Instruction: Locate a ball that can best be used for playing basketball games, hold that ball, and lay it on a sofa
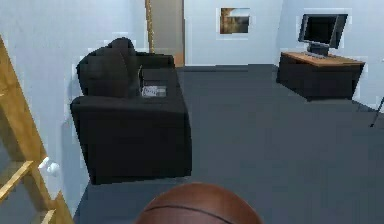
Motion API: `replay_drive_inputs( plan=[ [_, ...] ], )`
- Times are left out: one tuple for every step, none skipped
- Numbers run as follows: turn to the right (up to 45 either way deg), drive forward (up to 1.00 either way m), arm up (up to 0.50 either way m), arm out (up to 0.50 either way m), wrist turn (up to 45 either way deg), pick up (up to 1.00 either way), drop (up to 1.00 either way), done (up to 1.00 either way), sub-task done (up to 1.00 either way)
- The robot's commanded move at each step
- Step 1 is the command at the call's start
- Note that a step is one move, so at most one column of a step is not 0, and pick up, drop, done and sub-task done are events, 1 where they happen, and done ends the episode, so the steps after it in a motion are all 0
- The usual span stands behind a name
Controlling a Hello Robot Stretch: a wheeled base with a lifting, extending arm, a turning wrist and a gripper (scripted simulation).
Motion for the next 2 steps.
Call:
replay_drive_inputs(
  plan=[
    [15.0,0.0,0.0,0.0,0.0,0.0,0.0,0.0,0.0],
    [0.0,1.0,0.0,0.0,0.0,0.0,0.0,0.0,0.0]
  ],
)
